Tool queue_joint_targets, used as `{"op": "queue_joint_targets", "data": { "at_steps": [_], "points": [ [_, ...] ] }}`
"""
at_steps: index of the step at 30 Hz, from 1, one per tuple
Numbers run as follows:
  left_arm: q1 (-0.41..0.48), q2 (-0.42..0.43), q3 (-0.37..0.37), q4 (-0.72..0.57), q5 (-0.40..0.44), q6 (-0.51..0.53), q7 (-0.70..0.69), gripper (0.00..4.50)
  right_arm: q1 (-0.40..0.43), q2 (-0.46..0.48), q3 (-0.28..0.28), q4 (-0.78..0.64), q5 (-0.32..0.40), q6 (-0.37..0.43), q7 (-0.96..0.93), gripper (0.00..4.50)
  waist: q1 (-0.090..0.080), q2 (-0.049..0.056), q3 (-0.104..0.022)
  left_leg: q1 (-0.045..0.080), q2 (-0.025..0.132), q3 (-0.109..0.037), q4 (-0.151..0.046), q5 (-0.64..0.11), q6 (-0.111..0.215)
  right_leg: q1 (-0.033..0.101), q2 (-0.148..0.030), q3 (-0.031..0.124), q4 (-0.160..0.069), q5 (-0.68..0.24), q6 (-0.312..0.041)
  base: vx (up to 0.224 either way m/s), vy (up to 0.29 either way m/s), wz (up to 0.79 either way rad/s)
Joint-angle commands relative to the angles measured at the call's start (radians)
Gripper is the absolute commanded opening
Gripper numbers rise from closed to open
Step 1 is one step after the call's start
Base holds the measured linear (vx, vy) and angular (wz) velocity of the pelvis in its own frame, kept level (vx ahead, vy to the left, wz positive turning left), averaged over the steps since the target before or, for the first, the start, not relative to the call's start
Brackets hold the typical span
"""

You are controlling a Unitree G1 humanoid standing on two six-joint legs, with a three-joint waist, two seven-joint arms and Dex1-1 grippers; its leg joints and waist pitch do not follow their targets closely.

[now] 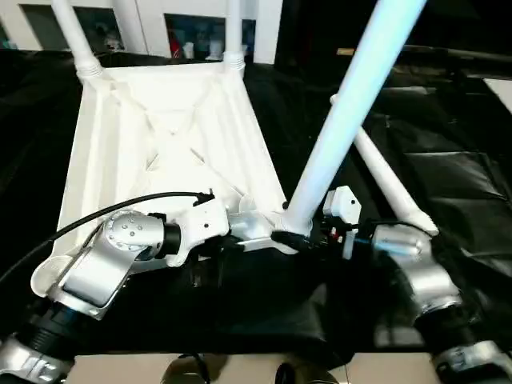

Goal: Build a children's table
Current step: Rotate leg to tighten

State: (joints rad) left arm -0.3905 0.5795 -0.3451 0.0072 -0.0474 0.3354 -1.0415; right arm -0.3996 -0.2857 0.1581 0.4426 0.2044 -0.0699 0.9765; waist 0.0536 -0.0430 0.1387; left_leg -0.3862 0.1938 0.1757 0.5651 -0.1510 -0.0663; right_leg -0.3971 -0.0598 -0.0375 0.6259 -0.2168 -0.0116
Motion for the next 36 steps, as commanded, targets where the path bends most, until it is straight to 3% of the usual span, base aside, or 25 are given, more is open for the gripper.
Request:
{"op": "queue_joint_targets", "data": {
  "at_steps": [1,6,8,10,11,14,15,16,18,19,21,23,26,28,30,31,32,34,35,36],
  "points": [
    [0.012,-0.043,-0.041,0.033,0.005,0.023,0.036,0.0,0.016,0.044,-0.024,0.08,-0.005,0.033,-0.118,2.74,-0.003,0.011,-0.055,0.024,0.036,-0.006,-0.065,-0.25,0.025,0.03,-0.073,0.048,-0.087,-0.233,-0.229,0.0,0.0,0.0],
    [-0.016,-0.116,-0.03,0.1,0.051,0.089,0.158,0.0,-0.006,0.128,-0.046,0.177,-0.059,0.018,-0.328,2.74,-0.014,0.009,-0.049,0.025,0.034,-0.015,-0.076,-0.333,-0.028,0.024,-0.076,0.046,-0.102,-0.407,-0.176,0.0,0.0,0.0],
    [-0.052,-0.199,-0.018,0.164,0.077,0.142,0.272,0.0,-0.048,0.198,-0.072,0.265,-0.087,0.032,-0.521,2.74,-0.02,0.01,-0.044,0.031,0.033,-0.016,-0.077,-0.368,-0.042,0.012,-0.078,0.047,-0.11,-0.47,-0.158,0.0,0.0,0.0],
    [-0.076,-0.255,-0.013,0.209,0.097,0.18,0.34,0.0,-0.082,0.245,-0.094,0.318,-0.092,0.046,-0.633,2.74,-0.023,0.008,-0.04,0.036,0.028,-0.026,-0.076,-0.429,-0.055,0.009,-0.085,0.042,-0.125,-0.605,-0.11,-0.059,0.008,-0.07],
    [-0.084,-0.272,-0.012,0.225,0.105,0.193,0.36,0.0,-0.093,0.259,-0.1,0.334,-0.096,0.048,-0.666,2.74,-0.025,0.007,-0.039,0.034,0.028,-0.029,-0.078,-0.437,-0.055,0.009,-0.085,0.04,-0.128,-0.616,-0.099,-0.061,0.011,-0.09],
    [-0.108,-0.305,-0.017,0.271,0.125,0.208,0.404,0.0,-0.129,0.298,-0.109,0.368,-0.105,0.039,-0.742,2.74,-0.028,0.007,-0.035,0.045,0.027,-0.034,-0.088,-0.497,-0.055,0.003,-0.081,0.031,-0.143,-0.625,-0.074,-0.017,0.007,-0.04],
    [-0.118,-0.312,-0.022,0.287,0.134,0.212,0.417,0.0,-0.145,0.314,-0.114,0.381,-0.103,0.037,-0.766,2.74,-0.029,0.009,-0.032,0.056,0.026,-0.036,-0.086,-0.544,-0.06,-0.003,-0.081,0.026,-0.152,-0.655,-0.064,0.0,0.0,0.0],
    [-0.123,-0.314,-0.024,0.296,0.141,0.214,0.422,0.0,-0.156,0.326,-0.121,0.388,-0.095,0.037,-0.773,2.74,-0.031,0.009,-0.031,0.058,0.025,-0.038,-0.088,-0.563,-0.061,-0.003,-0.081,0.023,-0.154,-0.664,-0.061,0.0,0.0,0.0],
    [-0.129,-0.317,-0.025,0.303,0.145,0.221,0.427,0.0,-0.172,0.342,-0.135,0.407,-0.082,0.036,-0.769,2.74,-0.035,0.017,-0.034,0.056,0.03,-0.048,-0.1,-0.612,-0.072,0.004,-0.077,0.016,-0.151,-0.609,-0.064,-0.015,0.026,-0.06],
    [-0.131,-0.315,-0.025,0.303,0.145,0.223,0.422,0.0,-0.175,0.344,-0.13,0.411,-0.086,0.033,-0.761,2.74,-0.038,0.012,-0.033,0.054,0.031,-0.049,-0.103,-0.622,-0.072,0.006,-0.076,0.014,-0.151,-0.589,-0.066,-0.025,0.054,-0.11],
    [-0.133,-0.314,-0.024,0.303,0.145,0.225,0.418,0.0,-0.179,0.345,-0.127,0.416,-0.091,0.03,-0.756,2.74,-0.037,0.016,-0.031,0.061,0.031,-0.049,-0.107,-0.664,-0.077,-0.001,-0.077,0.016,-0.152,-0.562,-0.073,-0.012,0.027,-0.05],
    [-0.14,-0.315,-0.021,0.307,0.149,0.226,0.411,0.0,-0.191,0.352,-0.13,0.439,-0.095,0.021,-0.756,2.74,-0.037,0.013,-0.031,0.057,0.03,-0.048,-0.108,-0.656,-0.072,0.002,-0.08,0.018,-0.154,-0.554,-0.075,0.0,0.0,0.0],
    [-0.14,-0.304,-0.021,0.295,0.149,0.224,0.394,0.0,-0.195,0.369,-0.15,0.418,-0.055,-0.003,-0.7,2.74,-0.033,0.014,-0.029,0.066,0.027,-0.046,-0.104,-0.663,-0.06,-0.01,-0.086,0.022,-0.164,-0.596,-0.066,0.0,0.0,0.0],
    [-0.14,-0.287,-0.023,0.283,0.144,0.203,0.367,0.0,-0.198,0.369,-0.15,0.386,-0.041,-0.026,-0.665,3.44,-0.031,0.017,-0.032,0.057,0.025,-0.048,-0.106,-0.635,-0.048,-0.001,-0.088,0.022,-0.161,-0.584,-0.066,0.0,0.0,0.0],
    [-0.14,-0.278,-0.026,0.276,0.141,0.188,0.35,0.0,-0.202,0.366,-0.148,0.372,-0.04,-0.032,-0.647,3.49,-0.03,0.009,-0.038,0.04,0.025,-0.046,-0.112,-0.555,-0.025,0.011,-0.094,0.027,-0.152,-0.537,-0.073,0.0,0.0,0.0],
    [-0.14,-0.278,-0.026,0.276,0.141,0.188,0.35,0.0,-0.202,0.366,-0.148,0.372,-0.04,-0.032,-0.647,3.49,-0.027,0.01,-0.042,0.034,0.027,-0.044,-0.113,-0.513,-0.017,0.016,-0.096,0.031,-0.149,-0.505,-0.082,0.0,0.0,0.0],
    [-0.14,-0.273,-0.026,0.27,0.14,0.189,0.344,0.0,-0.203,0.364,-0.148,0.362,-0.037,-0.034,-0.636,3.79,-0.026,0.012,-0.045,0.026,0.03,-0.038,-0.113,-0.445,-0.007,0.017,-0.093,0.035,-0.141,-0.425,-0.105,0.0,0.0,0.0],
    [-0.139,-0.258,-0.029,0.257,0.136,0.182,0.323,0.0,-0.2,0.351,-0.146,0.322,-0.03,-0.03,-0.616,3.88,-0.024,0.015,-0.04,0.032,0.03,-0.026,-0.109,-0.422,0.003,0.008,-0.086,0.037,-0.136,-0.36,-0.138,0.0,0.0,0.0],
    [-0.138,-0.247,-0.032,0.248,0.134,0.175,0.306,0.0,-0.197,0.34,-0.145,0.29,-0.026,-0.025,-0.602,3.97,-0.019,0.033,-0.032,0.035,0.029,-0.028,-0.111,-0.438,0.001,0.004,-0.086,0.037,-0.138,-0.375,-0.136,0.0,0.0,0.0],
    [-0.137,-0.236,-0.034,0.237,0.131,0.172,0.29,0.0,-0.188,0.323,-0.14,0.246,-0.018,-0.009,-0.58,3.97,-0.025,0.019,-0.035,0.035,0.029,-0.025,-0.11,-0.454,0.0,0.007,-0.084,0.036,-0.14,-0.393,-0.133,0.0,0.0,0.0]
  ]
}}
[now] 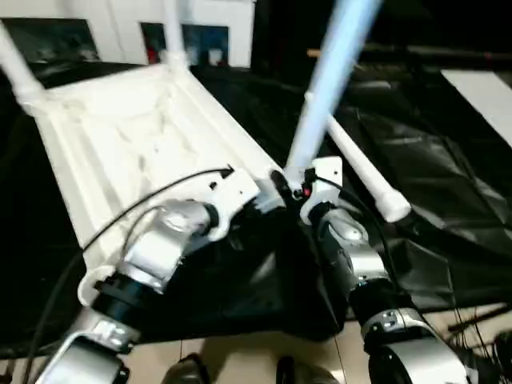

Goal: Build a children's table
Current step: Rotate leg to tighten

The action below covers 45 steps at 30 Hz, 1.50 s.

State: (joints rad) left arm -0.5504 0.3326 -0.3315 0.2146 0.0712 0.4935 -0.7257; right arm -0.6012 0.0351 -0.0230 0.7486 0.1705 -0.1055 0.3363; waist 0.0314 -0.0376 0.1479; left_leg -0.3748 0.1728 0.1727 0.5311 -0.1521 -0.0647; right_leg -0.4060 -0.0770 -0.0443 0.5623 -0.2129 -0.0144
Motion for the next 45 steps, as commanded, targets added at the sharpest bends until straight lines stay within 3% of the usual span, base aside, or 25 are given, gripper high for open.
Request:
{"op": "queue_joint_targets", "data": {
  "at_steps": [1,3,5,6,7,9,11,14,16,20,23,24,28,30,33,37,45],
  "points": [
    [0.028,0.044,-0.055,-0.005,0.003,0.002,-0.077,0.0,0.047,-0.056,0.057,-0.199,0.047,0.094,0.135,3.97,0.003,0.023,-0.041,0.021,0.051,-0.023,-0.08,-0.435,0.003,0.023,-0.063,0.044,-0.078,-0.384,-0.118,0.0,0.0,0.0],
    [0.03,0.057,-0.058,-0.023,-0.002,0.006,-0.096,0.0,0.07,-0.089,0.069,-0.268,0.065,0.137,0.182,3.97,0.006,0.021,-0.047,0.021,0.054,-0.017,-0.074,-0.374,0.019,0.022,-0.061,0.048,-0.066,-0.295,-0.137,0.0,0.0,0.0],
    [0.032,0.063,-0.06,-0.031,-0.005,0.006,-0.106,0.0,0.082,-0.105,0.077,-0.295,0.069,0.152,0.205,3.97,0.006,0.023,-0.046,0.02,0.055,-0.011,-0.073,-0.347,0.032,0.019,-0.062,0.049,-0.067,-0.288,-0.154,0.0,0.0,0.0],
    [0.035,0.089,-0.065,-0.05,-0.012,-0.009,-0.143,0.0,0.13,-0.179,0.112,-0.388,0.067,0.184,0.3,3.97,0.008,0.029,-0.034,0.018,0.053,-0.011,-0.074,-0.373,0.032,0.014,-0.062,0.048,-0.078,-0.366,-0.142,0.0,0.0,0.0],
    [0.036,0.102,-0.067,-0.056,-0.011,-0.019,-0.158,0.0,0.151,-0.213,0.128,-0.425,0.067,0.195,0.342,3.97,0.013,0.026,-0.037,0.023,0.055,-0.008,-0.071,-0.362,0.034,0.011,-0.061,0.051,-0.078,-0.37,-0.132,0.06,-0.046,0.09],
    [0.042,0.124,-0.061,-0.071,-0.02,-0.031,-0.189,0.0,0.193,-0.287,0.156,-0.484,0.054,0.2,0.42,3.97,0.018,0.032,-0.035,0.02,0.056,-0.003,-0.069,-0.32,0.041,0.011,-0.06,0.054,-0.075,-0.313,-0.144,0.033,-0.016,0.04],
    [0.049,0.145,-0.057,-0.085,-0.034,-0.054,-0.229,0.0,0.214,-0.33,0.153,-0.499,0.058,0.203,0.47,3.97,0.02,0.028,-0.036,0.016,0.056,-0.002,-0.066,-0.293,0.053,0.014,-0.058,0.052,-0.069,-0.278,-0.163,0.073,-0.026,0.06],
    [0.057,0.169,-0.062,-0.102,-0.046,-0.095,-0.27,0.0,0.229,-0.368,0.165,-0.516,0.054,0.197,0.518,3.97,0.017,0.03,-0.045,0.01,0.055,0.001,-0.054,-0.189,0.076,0.021,-0.054,0.049,-0.05,-0.127,-0.211,0.082,-0.017,0.02],
    [0.072,0.192,-0.064,-0.131,-0.076,-0.112,-0.322,0.0,0.241,-0.402,0.181,-0.542,0.056,0.209,0.563,3.97,0.015,0.028,-0.045,0.004,0.05,0.004,-0.045,-0.095,0.109,0.03,-0.048,0.045,-0.031,0.035,-0.242,0.062,0.001,-0.02],
    [0.091,0.223,-0.071,-0.166,-0.109,-0.149,-0.395,0.0,0.241,-0.426,0.195,-0.56,0.06,0.209,0.606,3.97,0.012,0.029,-0.045,0.008,0.05,0.008,-0.038,-0.055,0.146,0.035,-0.049,0.046,-0.019,0.132,-0.275,0.027,0.005,-0.01],
    [0.093,0.232,-0.071,-0.167,-0.111,-0.166,-0.407,0.0,0.237,-0.44,0.212,-0.569,0.053,0.186,0.631,3.97,0.012,0.03,-0.042,0.013,0.054,0.01,-0.037,-0.049,0.16,0.032,-0.05,0.045,-0.02,0.118,-0.28,0.0,0.0,0.0],
    [0.093,0.235,-0.069,-0.166,-0.112,-0.169,-0.411,0.0,0.237,-0.448,0.219,-0.574,0.054,0.185,0.649,3.97,0.012,0.025,-0.038,0.013,0.055,0.012,-0.038,-0.068,0.157,0.031,-0.051,0.046,-0.023,0.084,-0.277,0.0,0.0,0.0],
    [0.087,0.248,-0.059,-0.157,-0.112,-0.179,-0.426,0.0,0.225,-0.454,0.226,-0.557,0.06,0.179,0.702,3.97,0.011,0.023,-0.028,0.015,0.06,0.014,-0.047,-0.163,0.113,0.026,-0.056,0.048,-0.038,-0.093,-0.246,0.0,0.0,0.0],
    [0.087,0.253,-0.058,-0.155,-0.115,-0.18,-0.428,0.0,0.224,-0.457,0.229,-0.558,0.067,0.183,0.713,3.81,0.011,0.021,-0.026,0.017,0.06,0.014,-0.048,-0.174,0.101,0.024,-0.059,0.05,-0.04,-0.126,-0.237,0.0,0.0,0.0],
    [0.091,0.261,-0.057,-0.155,-0.114,-0.188,-0.432,0.0,0.218,-0.459,0.231,-0.544,0.065,0.171,0.723,3.68,0.011,0.021,-0.026,0.016,0.06,0.016,-0.047,-0.157,0.096,0.024,-0.059,0.05,-0.038,-0.122,-0.235,0.0,0.0,0.0],
    [0.095,0.26,-0.054,-0.155,-0.113,-0.191,-0.435,0.0,0.216,-0.455,0.23,-0.533,0.066,0.164,0.725,3.38,0.01,0.02,-0.029,0.015,0.058,0.019,-0.04,-0.092,0.118,0.028,-0.056,0.05,-0.024,-0.011,-0.26,0.0,0.0,0.0],
    [0.099,0.26,-0.052,-0.154,-0.114,-0.197,-0.438,0.0,0.215,-0.448,0.232,-0.495,0.045,0.129,0.736,2.77,0.01,0.018,-0.03,0.015,0.058,0.019,-0.038,-0.099,0.125,0.031,-0.056,0.049,-0.023,-0.021,-0.267,0.0,0.0,0.0]
  ]
}}
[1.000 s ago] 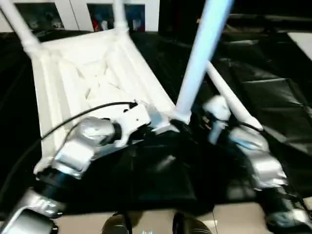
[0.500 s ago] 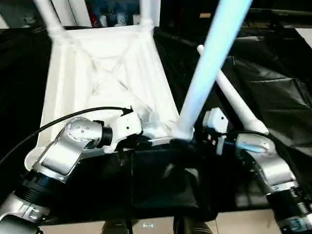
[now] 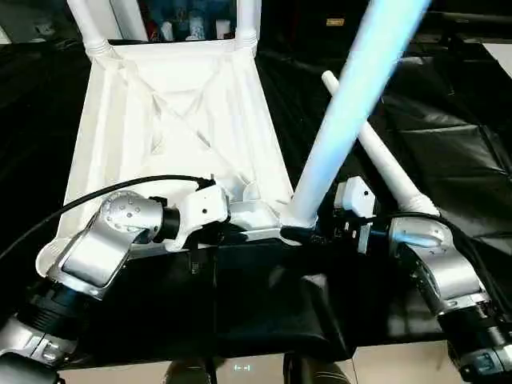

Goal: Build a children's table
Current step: Rotate leg to tighten

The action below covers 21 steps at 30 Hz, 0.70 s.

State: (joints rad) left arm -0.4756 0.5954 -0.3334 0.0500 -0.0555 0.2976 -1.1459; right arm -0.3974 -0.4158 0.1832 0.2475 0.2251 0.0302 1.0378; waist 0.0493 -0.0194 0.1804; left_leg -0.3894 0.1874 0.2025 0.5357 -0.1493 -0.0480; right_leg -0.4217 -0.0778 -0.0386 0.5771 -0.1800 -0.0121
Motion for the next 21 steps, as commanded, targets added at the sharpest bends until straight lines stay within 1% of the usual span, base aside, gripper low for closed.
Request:
{"op": "queue_joint_targets", "data": {
  "at_steps": [1,6,7,8,9,11,12,13,14,16,17,18,19,20,21],
  "points": [
    [0.025,-0.002,-0.051,0.011,0.012,-0.002,-0.019,0.0,0.011,0.004,0.027,0.006,-0.01,-0.008,0.033,2.75,-0.007,0.001,-0.063,0.03,0.043,-0.011,-0.043,-0.101,0.108,0.046,-0.055,0.044,-0.038,-0.055,-0.269,0.0,0.0,0.0],
    [0.03,-0.005,-0.05,0.012,0.011,0.006,-0.018,0.0,0.017,0.013,0.033,0.015,-0.017,-0.018,0.026,2.73,-0.008,0.0,-0.064,0.029,0.042,-0.01,-0.041,-0.088,0.116,0.047,-0.054,0.044,-0.036,-0.037,-0.273,0.0,0.0,0.0],
    [0.035,-0.015,-0.044,0.017,0.008,0.022,-0.004,0.0,0.02,0.026,0.031,0.036,-0.023,-0.02,0.003,2.73,-0.009,0.001,-0.066,0.03,0.042,-0.01,-0.04,-0.089,0.116,0.047,-0.055,0.043,-0.036,-0.04,-0.275,0.0,0.0,0.0],
    [0.036,-0.025,-0.038,0.023,0.008,0.032,0.011,0.0,0.02,0.041,0.024,0.055,-0.025,-0.015,-0.023,2.73,-0.009,0.001,-0.064,0.029,0.043,-0.01,-0.041,-0.092,0.115,0.046,-0.055,0.043,-0.036,-0.044,-0.277,0.0,0.0,0.0],
    [0.036,-0.037,-0.032,0.031,0.008,0.042,0.029,0.0,0.02,0.057,0.016,0.074,-0.028,-0.009,-0.054,2.73,-0.011,0.0,-0.061,0.029,0.042,-0.01,-0.043,-0.112,0.108,0.046,-0.056,0.043,-0.041,-0.077,-0.277,0.0,0.0,0.0],
    [0.033,-0.063,-0.02,0.05,0.018,0.069,0.08,0.0,0.017,0.091,0.004,0.118,-0.048,0.002,-0.134,2.72,-0.014,0.0,-0.057,0.028,0.043,-0.013,-0.048,-0.158,0.083,0.045,-0.059,0.043,-0.049,-0.157,-0.267,0.0,0.0,0.0],
    [0.031,-0.076,-0.018,0.058,0.028,0.085,0.109,0.0,0.016,0.11,0.002,0.135,-0.064,0.008,-0.182,2.72,-0.017,0.0,-0.053,0.03,0.044,-0.015,-0.052,-0.199,0.061,0.042,-0.062,0.044,-0.057,-0.231,-0.252,0.0,0.0,0.0],
    [0.029,-0.084,-0.017,0.063,0.036,0.095,0.127,0.0,0.015,0.122,0.001,0.145,-0.075,0.012,-0.212,2.72,-0.02,0.001,-0.05,0.032,0.044,-0.017,-0.056,-0.24,0.037,0.038,-0.062,0.044,-0.065,-0.311,-0.228,0.0,0.0,0.0],
    [0.025,-0.106,-0.01,0.071,0.048,0.123,0.172,0.0,0.011,0.152,-0.008,0.163,-0.083,0.031,-0.274,2.72,-0.021,0.001,-0.048,0.033,0.043,-0.019,-0.059,-0.262,0.027,0.038,-0.063,0.043,-0.069,-0.351,-0.214,0.0,0.0,0.0],
    [0.017,-0.153,0.002,0.082,0.061,0.183,0.25,0.0,0.001,0.214,-0.028,0.195,-0.092,0.063,-0.391,2.72,-0.026,0.0,-0.043,0.032,0.044,-0.027,-0.066,-0.324,-0.006,0.033,-0.068,0.043,-0.08,-0.467,-0.17,-0.025,0.003,-0.02],
    [0.016,-0.159,0.003,0.083,0.062,0.191,0.258,0.0,-0.001,0.222,-0.03,0.2,-0.094,0.067,-0.408,2.72,-0.028,-0.001,-0.042,0.031,0.042,-0.028,-0.068,-0.331,-0.013,0.033,-0.068,0.043,-0.082,-0.489,-0.16,0.0,0.0,0.0],
    [0.011,-0.183,0.007,0.09,0.07,0.216,0.294,0.0,-0.01,0.252,-0.041,0.221,-0.098,0.087,-0.467,2.72,-0.031,0.0,-0.039,0.03,0.042,-0.032,-0.071,-0.351,-0.022,0.031,-0.069,0.042,-0.087,-0.532,-0.141,0.0,0.0,0.0],
    [0.006,-0.202,0.012,0.098,0.077,0.235,0.323,0.0,-0.018,0.273,-0.049,0.24,-0.102,0.095,-0.51,2.72,-0.034,0.001,-0.037,0.032,0.04,-0.035,-0.073,-0.375,-0.03,0.026,-0.068,0.041,-0.092,-0.563,-0.124,0.0,0.0,0.0],
    [-0.004,-0.236,0.015,0.118,0.091,0.261,0.371,0.0,-0.037,0.31,-0.062,0.286,-0.112,0.093,-0.589,2.72,-0.036,-0.001,-0.037,0.034,0.04,-0.037,-0.073,-0.388,-0.033,0.024,-0.069,0.04,-0.094,-0.581,-0.115,0.0,0.0,0.0],
    [-0.011,-0.259,0.017,0.131,0.101,0.279,0.403,0.0,-0.051,0.336,-0.071,0.318,-0.121,0.087,-0.641,2.72,-0.041,0.0,-0.033,0.039,0.037,-0.039,-0.072,-0.422,-0.04,0.017,-0.069,0.039,-0.099,-0.629,-0.1,0.0,0.0,0.0]
  ]
}}
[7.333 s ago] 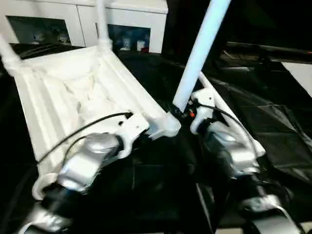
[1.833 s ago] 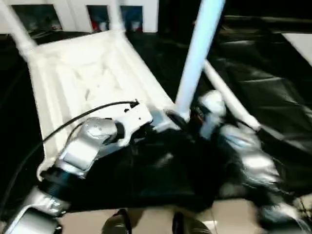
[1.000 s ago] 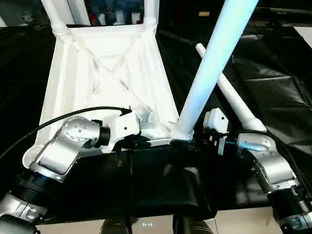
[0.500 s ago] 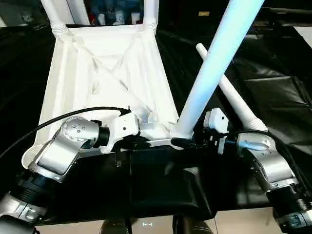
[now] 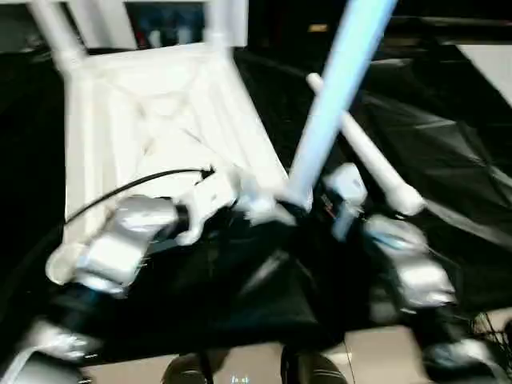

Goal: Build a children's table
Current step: Rotate leg to tighten

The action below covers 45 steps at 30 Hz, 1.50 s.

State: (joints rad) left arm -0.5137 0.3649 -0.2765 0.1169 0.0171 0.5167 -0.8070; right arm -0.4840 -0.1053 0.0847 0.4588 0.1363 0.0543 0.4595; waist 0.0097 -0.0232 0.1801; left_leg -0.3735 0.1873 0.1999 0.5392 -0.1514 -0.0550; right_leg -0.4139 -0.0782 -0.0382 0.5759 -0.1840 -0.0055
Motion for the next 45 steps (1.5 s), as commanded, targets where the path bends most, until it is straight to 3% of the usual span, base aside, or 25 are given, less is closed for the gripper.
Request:
{"op": "queue_joint_targets", "data": {
  "at_steps": [1,2,4,6,7,9,12,13,14,17,18,19,21,26,28,30,33,34,36,37,40,43,45],
  "points": [
    [0.009,-0.077,-0.039,0.104,0.038,0.074,0.118,0.0,0.001,0.084,-0.003,0.184,-0.033,0.041,-0.176,2.72,-0.007,0.0,-0.031,0.023,0.036,-0.039,-0.076,-0.443,-0.038,0.007,-0.069,0.037,-0.103,-0.653,-0.093,0.0,0.0,0.0],
    [0.007,-0.081,-0.04,0.109,0.039,0.075,0.122,0.0,-0.003,0.091,-0.006,0.192,-0.032,0.039,-0.186,2.72,-0.01,0.002,-0.029,0.022,0.034,-0.042,-0.076,-0.458,-0.041,0.006,-0.07,0.035,-0.104,-0.672,-0.086,0.0,0.0,0.0],
    [-0.007,-0.105,-0.047,0.14,0.052,0.072,0.147,0.0,-0.029,0.127,-0.017,0.235,-0.034,0.023,-0.239,2.72,-0.015,0.0,-0.027,0.032,0.029,-0.051,-0.076,-0.526,-0.042,-0.001,-0.069,0.027,-0.12,-0.746,-0.039,-0.025,0.007,-0.04],
    [-0.013,-0.111,-0.054,0.151,0.062,0.074,0.158,0.0,-0.044,0.147,-0.013,0.248,-0.038,0.016,-0.241,2.72,-0.016,0.002,-0.025,0.037,0.028,-0.053,-0.078,-0.55,-0.039,-0.004,-0.068,0.022,-0.127,-0.751,-0.03,-0.025,0.007,-0.04],
    [-0.015,-0.112,-0.055,0.154,0.065,0.076,0.16,0.0,-0.047,0.153,-0.011,0.248,-0.037,0.013,-0.234,2.72,-0.018,0.005,-0.025,0.032,0.029,-0.064,-0.088,-0.571,-0.038,0.004,-0.065,0.017,-0.125,-0.706,-0.033,0.0,0.0,0.0],
    [-0.014,-0.107,-0.056,0.153,0.07,0.081,0.159,0.0,-0.044,0.158,-0.006,0.23,-0.036,-0.002,-0.206,2.72,-0.02,0.007,-0.022,0.034,0.031,-0.071,-0.095,-0.616,-0.043,0.003,-0.062,0.016,-0.124,-0.66,-0.044,0.0,0.0,0.0],
    [-0.009,-0.089,-0.054,0.14,0.075,0.091,0.15,0.0,-0.031,0.165,-0.01,0.164,0.001,-0.015,-0.133,2.72,-0.017,0.005,-0.025,0.036,0.032,-0.068,-0.097,-0.615,-0.038,0.001,-0.066,0.026,-0.121,-0.605,-0.062,0.0,0.0,0.0],
    [-0.008,-0.085,-0.053,0.138,0.078,0.091,0.147,0.0,-0.032,0.163,-0.009,0.156,0.002,-0.025,-0.118,2.72,-0.015,0.004,-0.026,0.034,0.033,-0.065,-0.097,-0.593,-0.033,0.0,-0.067,0.032,-0.118,-0.58,-0.072,0.0,0.0,0.0],
    [-0.008,-0.085,-0.053,0.138,0.078,0.091,0.147,0.0,-0.032,0.163,-0.009,0.156,0.002,-0.025,-0.118,3.07,-0.014,0.004,-0.027,0.032,0.033,-0.064,-0.096,-0.58,-0.031,0.001,-0.068,0.034,-0.116,-0.567,-0.079,0.0,0.0,0.0],
    [0.002,-0.045,-0.057,0.109,0.071,0.004,0.092,0.0,-0.014,0.098,0.046,0.055,-0.009,-0.009,-0.028,3.44,-0.009,0.001,-0.031,0.023,0.035,-0.059,-0.097,-0.509,-0.016,0.011,-0.068,0.039,-0.107,-0.493,-0.096,0.0,0.0,0.0],
    [0.004,-0.04,-0.055,0.103,0.067,0.008,0.087,0.0,-0.009,0.089,0.048,0.033,-0.001,0.008,-0.016,3.47,-0.008,-0.004,-0.033,0.017,0.034,-0.057,-0.096,-0.474,-0.007,0.016,-0.068,0.041,-0.104,-0.465,-0.101,0.0,0.0,0.0],
    [0.006,-0.033,-0.055,0.095,0.063,0.005,0.076,0.0,-0.004,0.077,0.05,0.008,0.005,0.026,-0.005,3.53,-0.006,-0.003,-0.036,0.01,0.035,-0.048,-0.093,-0.385,0.015,0.022,-0.068,0.046,-0.096,-0.393,-0.123,0.0,0.0,0.0],
    [0.022,0.005,-0.057,0.052,0.034,-0.022,0.007,0.0,0.018,0.005,0.069,-0.099,0.01,0.088,0.045,3.82,-0.002,-0.004,-0.034,0.01,0.035,-0.045,-0.091,-0.346,0.029,0.025,-0.065,0.045,-0.095,-0.388,-0.131,0.0,0.0,0.0],
    [0.063,0.1,-0.066,-0.024,-0.017,-0.109,-0.144,0.0,0.066,-0.138,0.097,-0.242,0.029,0.152,0.226,3.82,0.003,0.001,-0.034,0.011,0.035,-0.035,-0.08,-0.313,0.048,0.018,-0.064,0.05,-0.091,-0.369,-0.151,0.022,-0.02,0.03],
    [0.076,0.14,-0.065,-0.035,-0.036,-0.129,-0.205,0.0,0.086,-0.191,0.108,-0.282,0.038,0.157,0.306,3.82,0.004,0.001,-0.039,0.016,0.038,-0.029,-0.075,-0.27,0.063,0.019,-0.06,0.049,-0.084,-0.303,-0.183,0.071,-0.044,0.09],
    [0.089,0.166,-0.059,-0.047,-0.058,-0.145,-0.252,0.0,0.105,-0.23,0.119,-0.306,0.05,0.15,0.372,3.82,0.008,0.004,-0.049,0.011,0.036,-0.023,-0.063,-0.153,0.088,0.03,-0.056,0.046,-0.062,-0.136,-0.224,0.079,-0.033,0.05],
    [0.096,0.189,-0.058,-0.055,-0.064,-0.171,-0.283,0.0,0.118,-0.256,0.123,-0.322,0.06,0.145,0.414,3.82,0.009,0.002,-0.062,0.006,0.03,-0.018,-0.04,0.049,0.152,0.04,-0.043,0.045,-0.019,0.214,-0.288,0.067,-0.007,-0.02],
    [0.102,0.203,-0.058,-0.066,-0.073,-0.186,-0.307,0.0,0.119,-0.264,0.124,-0.327,0.07,0.141,0.426,3.82,0.01,-0.001,-0.057,0.001,0.028,-0.016,-0.037,0.065,0.169,0.041,-0.043,0.045,-0.015,0.259,-0.299,0.0,0.0,0.0],
    [0.106,0.211,-0.058,-0.074,-0.082,-0.187,-0.317,0.0,0.119,-0.266,0.123,-0.331,0.079,0.146,0.433,3.82,0.01,0.001,-0.056,0.001,0.031,-0.017,-0.039,0.036,0.175,0.043,-0.048,0.043,-0.017,0.23,-0.302,0.0,0.0,0.0],
    [0.108,0.216,-0.058,-0.078,-0.088,-0.187,-0.323,0.0,0.119,-0.267,0.122,-0.335,0.083,0.152,0.437,3.82,0.01,0.001,-0.051,0.006,0.035,-0.016,-0.044,-0.027,0.163,0.04,-0.05,0.043,-0.027,0.122,-0.299,0.0,0.0,0.0],
    [0.111,0.223,-0.059,-0.082,-0.097,-0.196,-0.338,0.0,0.105,-0.261,0.125,-0.312,0.076,0.136,0.454,3.82,0.014,0.004,-0.044,0.014,0.041,-0.013,-0.052,-0.118,0.119,0.033,-0.054,0.044,-0.044,-0.066,-0.28,0.0,0.0,0.0],
    [0.111,0.221,-0.057,-0.079,-0.098,-0.203,-0.343,0.0,0.097,-0.245,0.114,-0.293,0.094,0.12,0.479,3.82,0.016,0.005,-0.044,0.02,0.045,-0.008,-0.054,-0.163,0.083,0.027,-0.055,0.047,-0.049,-0.14,-0.26,0.0,0.0,0.0],
    [0.112,0.221,-0.056,-0.079,-0.098,-0.205,-0.343,0.0,0.092,-0.24,0.111,-0.284,0.101,0.119,0.483,3.82,0.017,0.004,-0.045,0.02,0.045,-0.007,-0.054,-0.147,0.078,0.027,-0.053,0.047,-0.046,-0.117,-0.256,0.0,0.0,0.0]
  ]
}}
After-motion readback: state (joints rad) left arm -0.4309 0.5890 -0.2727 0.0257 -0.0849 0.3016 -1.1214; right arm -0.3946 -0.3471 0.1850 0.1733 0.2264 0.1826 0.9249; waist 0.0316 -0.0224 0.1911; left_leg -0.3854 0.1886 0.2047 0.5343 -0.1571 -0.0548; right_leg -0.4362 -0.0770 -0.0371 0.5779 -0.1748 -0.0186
